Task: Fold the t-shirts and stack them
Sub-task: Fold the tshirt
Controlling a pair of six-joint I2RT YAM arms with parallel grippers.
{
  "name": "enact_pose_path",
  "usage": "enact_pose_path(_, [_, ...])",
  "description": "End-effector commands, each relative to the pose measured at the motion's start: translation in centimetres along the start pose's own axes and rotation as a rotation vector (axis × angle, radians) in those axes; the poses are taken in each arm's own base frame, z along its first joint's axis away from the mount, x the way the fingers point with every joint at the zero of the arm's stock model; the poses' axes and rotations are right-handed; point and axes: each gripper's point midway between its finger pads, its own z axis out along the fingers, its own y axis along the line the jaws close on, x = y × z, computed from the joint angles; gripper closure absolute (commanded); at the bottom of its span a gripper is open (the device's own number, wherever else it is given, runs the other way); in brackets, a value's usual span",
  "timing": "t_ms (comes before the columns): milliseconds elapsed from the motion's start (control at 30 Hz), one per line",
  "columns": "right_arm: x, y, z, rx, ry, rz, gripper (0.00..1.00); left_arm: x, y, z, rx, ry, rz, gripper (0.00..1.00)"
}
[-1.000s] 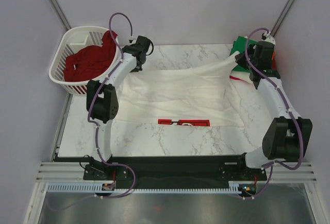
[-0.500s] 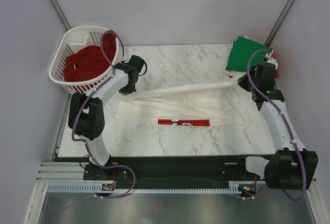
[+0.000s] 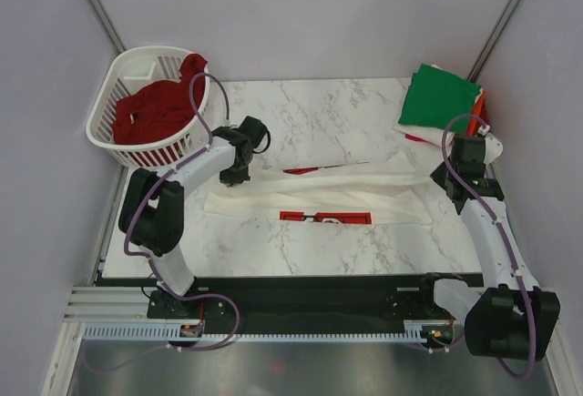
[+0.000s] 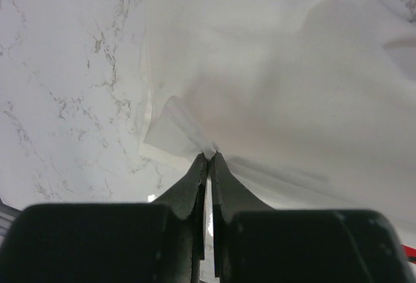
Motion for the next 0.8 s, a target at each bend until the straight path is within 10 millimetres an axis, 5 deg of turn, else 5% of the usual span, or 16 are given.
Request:
enact_pose_path(0, [-0.3,-3.2,-0.4,0.116,-0.052,0.054,1.00,0.5,0.1,-0.2,-0.009,0.000,-0.066,0.91])
enact_pose_path(200, [2.7,-6.0,0.9,0.172,0.043,0.132,0.98,2.5,0.3,-0.1,0.005,0.038,-0.074,0.81])
enact_pose_path(233, [3.0,-6.1,1.1,0.174,0.056,0.141,0.95,2.9,0.3,0.0,0.004,0.047,-0.070,0.69])
enact_pose_path(267, [3.6,-6.0,1.4,0.159,0.082,0.145,0.76,3.1,0.5,0.0,-0.001,0.047,-0.070,0.41])
enact_pose_path(333, [4.1,-5.7,1.5,0.141,0.099,0.146,0.39,2.9,0.6,-0.3,0.001,0.031,-0.075,0.23])
enact_pose_path(367, [4.2,-5.6,1.5,0.131,0.100,0.149,0.05,2.5,0.8,-0.5,-0.003,0.017,-0.079,0.11])
enact_pose_path(633, [2.6,-3.9,-0.1,0.037,0.075,0.122,0.02,-0.5,0.5,-1.7,0.010,-0.044,-0.076,0.08])
enact_pose_path(767, [4.8,-3.1,-0.9,-0.046,0.133,0.137,0.02,1.5,0.8,-0.5,-0.042,0.027,-0.094,0.11])
